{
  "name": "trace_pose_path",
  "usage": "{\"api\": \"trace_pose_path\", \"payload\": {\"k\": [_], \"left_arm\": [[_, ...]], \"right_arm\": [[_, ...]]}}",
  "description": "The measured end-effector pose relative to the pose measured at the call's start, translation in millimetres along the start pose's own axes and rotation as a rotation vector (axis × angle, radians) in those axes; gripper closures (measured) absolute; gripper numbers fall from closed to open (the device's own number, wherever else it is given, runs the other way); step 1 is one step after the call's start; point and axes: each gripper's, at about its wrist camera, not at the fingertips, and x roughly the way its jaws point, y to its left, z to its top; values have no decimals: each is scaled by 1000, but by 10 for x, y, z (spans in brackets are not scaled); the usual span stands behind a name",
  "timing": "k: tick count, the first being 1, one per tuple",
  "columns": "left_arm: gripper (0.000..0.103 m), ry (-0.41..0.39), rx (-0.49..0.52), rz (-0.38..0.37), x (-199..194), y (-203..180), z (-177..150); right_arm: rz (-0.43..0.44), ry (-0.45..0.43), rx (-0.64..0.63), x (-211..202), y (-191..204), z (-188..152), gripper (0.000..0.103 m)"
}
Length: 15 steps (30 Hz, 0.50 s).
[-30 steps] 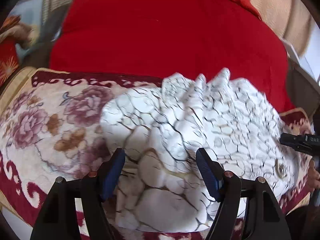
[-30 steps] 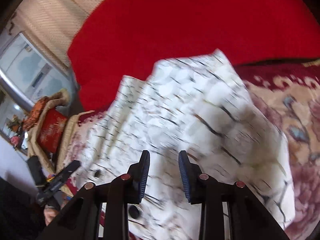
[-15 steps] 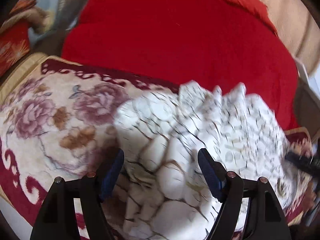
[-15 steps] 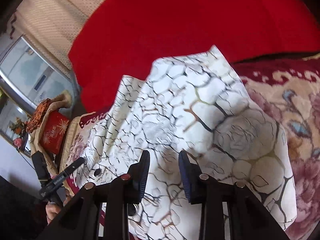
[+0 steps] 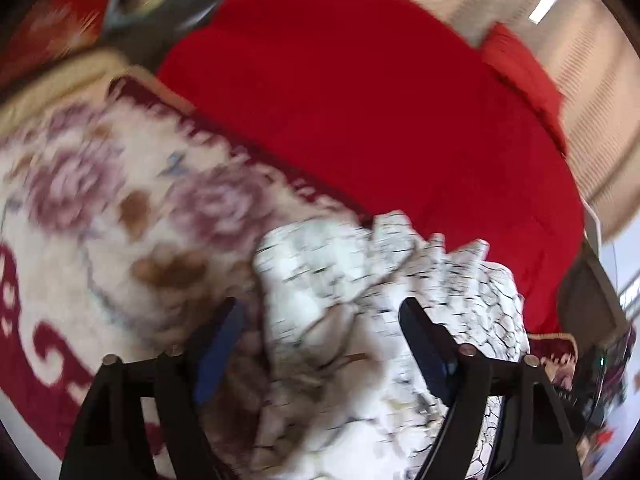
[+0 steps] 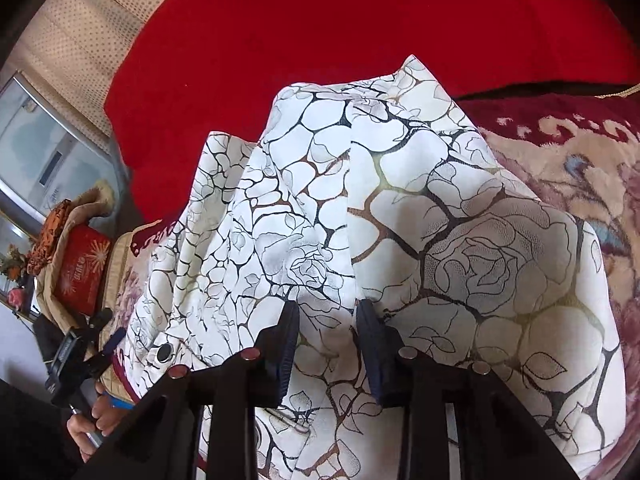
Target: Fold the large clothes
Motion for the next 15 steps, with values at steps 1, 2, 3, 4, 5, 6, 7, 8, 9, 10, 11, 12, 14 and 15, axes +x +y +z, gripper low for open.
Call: {"api": "trace_pose_path", "payload": {"k": [1, 2, 3, 4, 5, 6, 7, 8, 9, 10, 11, 12, 14, 15], "left_arm": [[17, -1, 30, -2, 0, -95, -6], [17, 5, 60, -1, 33, -192, -7], [17, 20, 88, 6, 72, -263, 1], [17, 49, 126, 33, 145, -354, 0], [17, 66, 140, 62, 198, -399, 1], [17, 80, 136, 87, 253, -420, 6], [16, 89, 123, 95, 296, -404, 15], [16, 104, 88, 98, 324, -359, 40], [16, 118, 47, 92, 354, -292, 60], [16, 132, -23, 76, 365, -170, 79], [17, 137, -76, 67, 370, -69, 93], [17, 139, -137, 67, 370, 56, 102], [17, 146, -217, 69, 356, 243, 102], [16, 153, -259, 59, 345, 333, 91]], "right_arm": [[6, 2, 3, 13, -15, 14, 67], [13, 3, 7, 18, -24, 18, 67], [22, 5, 8, 18, -39, 20, 67], [26, 6, 7, 13, -44, 23, 67], [31, 8, 3, 19, -44, 23, 67], [36, 10, -4, 20, -44, 23, 67], [41, 11, -7, 14, -51, 26, 67], [48, 13, -10, 11, -62, 26, 67], [53, 15, -12, 6, -67, 28, 67], [56, 18, -16, 4, -65, 30, 67], [59, 21, -21, 1, -66, 31, 67], [61, 24, -24, -4, -66, 31, 67], [61, 23, -26, -25, -73, 27, 67], [57, 22, -30, -35, -68, 22, 67]]}}
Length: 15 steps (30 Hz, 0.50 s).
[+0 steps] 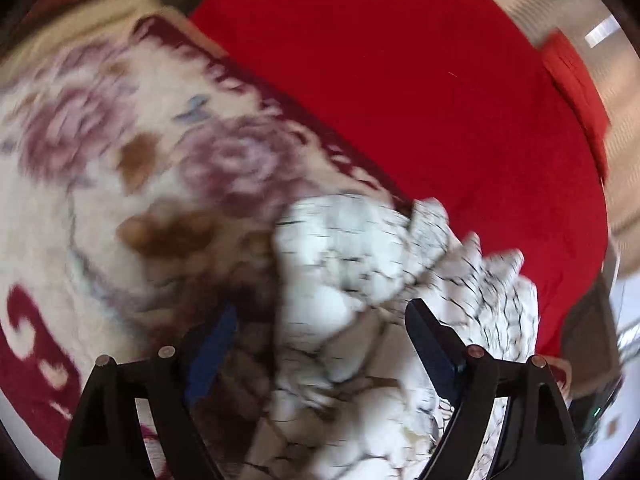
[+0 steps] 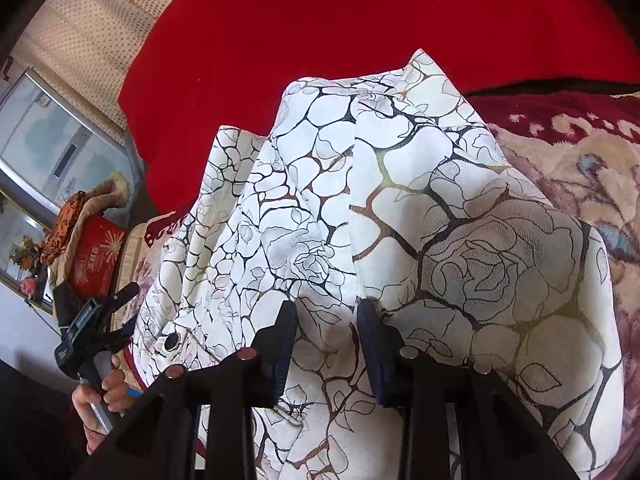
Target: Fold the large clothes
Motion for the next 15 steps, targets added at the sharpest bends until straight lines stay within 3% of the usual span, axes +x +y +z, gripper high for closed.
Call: {"api": "trace_pose_path", "payload": {"k": [5, 12, 15], "left_arm": [[16, 109, -108, -101, 108, 194, -88], [12, 154, -98, -152, 141, 89, -272], [9, 179, -57, -225, 188, -70, -318]], "right_arm": [[-18, -5, -22, -5, 40, -18, 67], [-19, -9, -21, 3, 39, -15, 67], [-23, -13, -26, 12, 51, -16, 67]]}}
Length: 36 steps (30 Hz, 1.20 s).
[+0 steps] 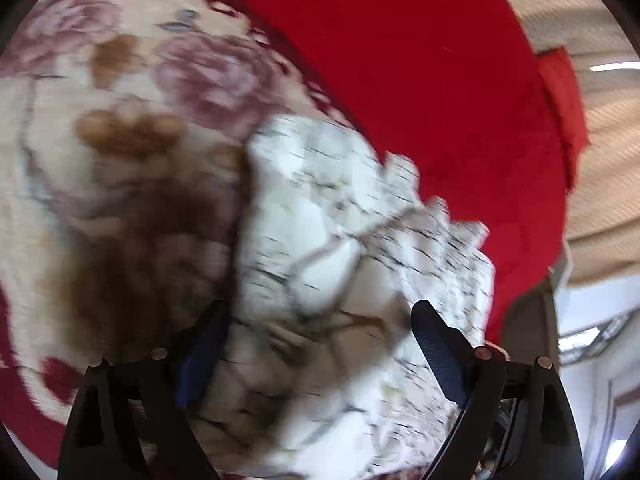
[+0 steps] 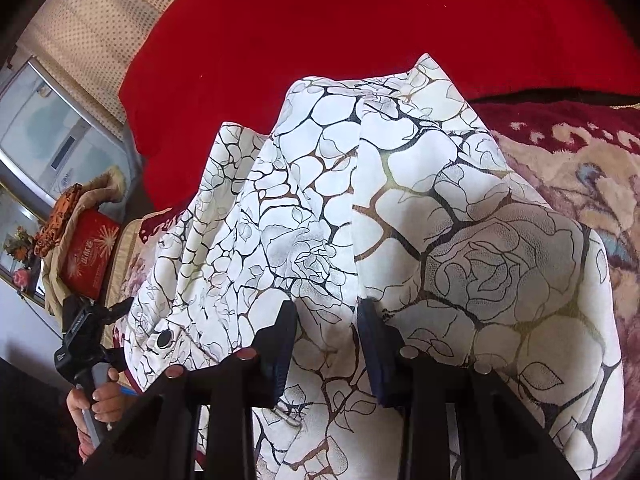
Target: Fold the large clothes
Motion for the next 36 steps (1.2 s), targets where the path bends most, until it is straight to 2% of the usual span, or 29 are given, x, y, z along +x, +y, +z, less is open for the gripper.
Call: {"api": "trace_pose_path", "payload": {"k": [3, 5, 8, 10, 12, 13, 15, 16, 17, 18, 22, 23, 24, 26, 28, 30, 32, 36], "left_arm": [[6, 1, 92, 51, 95, -164, -65], [6, -16, 106, 52, 123, -216, -68], [7, -23, 117, -62, 190, -302, -88], [12, -36, 154, -91, 224, -406, -108], [35, -53, 198, -108, 244, -518, -135], [36, -60, 204, -120, 247, -544, -140], [34, -75, 209, -120, 300, -600, -145], [29, -80, 205, -93, 329, -601, -145], [13, -78, 187, -80, 355, -582, -136], [8, -68, 150, -76, 400, -551, -122], [9, -78, 131, -111, 411, -525, -102], [19, -89, 128, -119, 399, -533, -105], [44, -98, 129, -112, 384, -532, -113], [70, -115, 140, -76, 358, -547, -111], [75, -139, 147, -82, 285, -596, -127], [79, -183, 216, -68, 194, -794, -203], [81, -236, 364, -18, 89, -1208, -402], [83, -275, 621, 75, 111, -1972, -934]], "right_arm": [[0, 0, -2, 11, 0, 3, 67], [1, -1, -1, 9, 0, 1, 67], [0, -2, -2, 10, 1, 1, 67], [-3, -3, -5, 14, 7, 2, 67], [-5, -4, -8, 18, 14, 1, 67], [-4, -5, -7, 20, 15, 0, 67], [-2, -6, -7, 18, 19, 0, 67], [0, -7, -7, 15, 20, 0, 67], [2, -7, -7, 13, 17, -1, 67], [3, -7, -6, 10, 14, -2, 67], [4, -8, -7, 9, 14, -6, 67], [3, -8, -8, 9, 16, -6, 67], [2, -9, -9, 4, 21, -9, 67], [2, -8, -10, 6, 23, -9, 67], [11, -6, -4, 0, 9, -1, 67], [48, -9, 30, -41, -54, 11, 67], [84, -4, 51, -84, -116, 22, 68], [154, -33, 91, -272, -308, 50, 67]]}}
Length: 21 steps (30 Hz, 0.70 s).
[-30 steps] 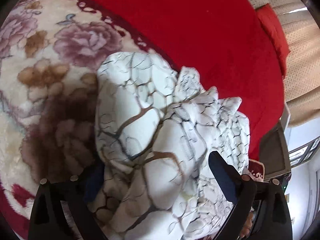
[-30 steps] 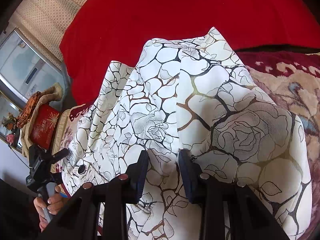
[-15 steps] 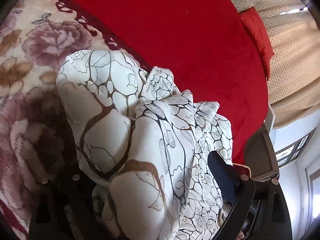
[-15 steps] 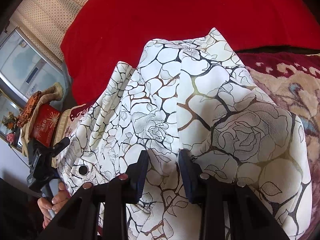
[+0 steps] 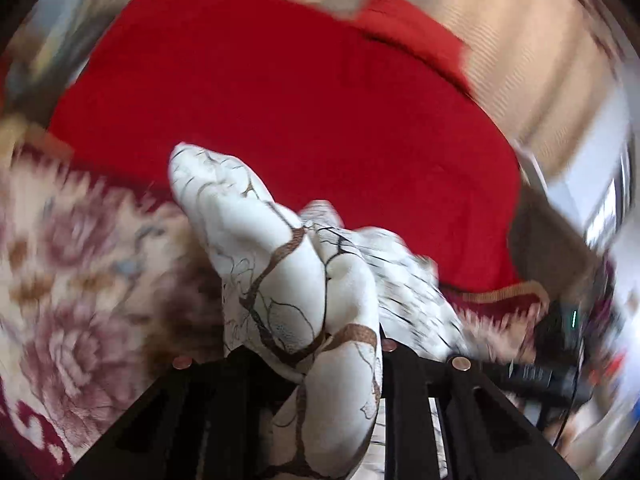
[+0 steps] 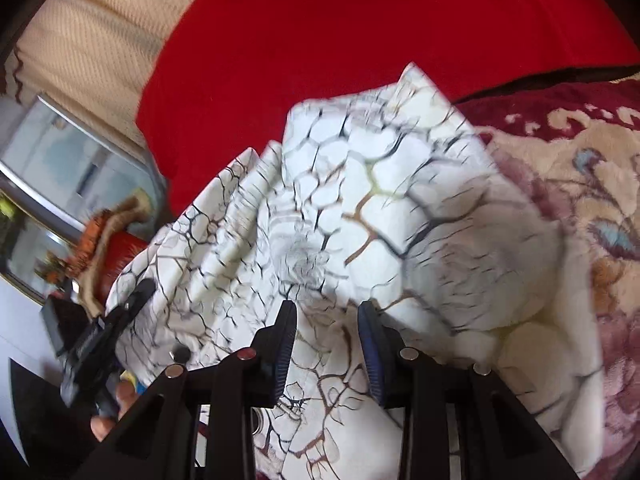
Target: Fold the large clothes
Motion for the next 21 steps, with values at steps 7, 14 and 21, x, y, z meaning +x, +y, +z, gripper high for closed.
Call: {"api": "trace_pose_path", "payload": {"k": [7, 14, 21], "left_arm": [[83, 121, 579, 225, 645, -1749, -908], [83, 111, 738, 295, 777, -1859, -1276], [83, 101, 767, 294, 736, -1917, -1328]], "right_arm": [[112, -155, 126, -719, -547, 201, 66], [255, -200, 263, -1077, -1085, 448, 20], [364, -25, 79, -483, -503, 800, 20]]}}
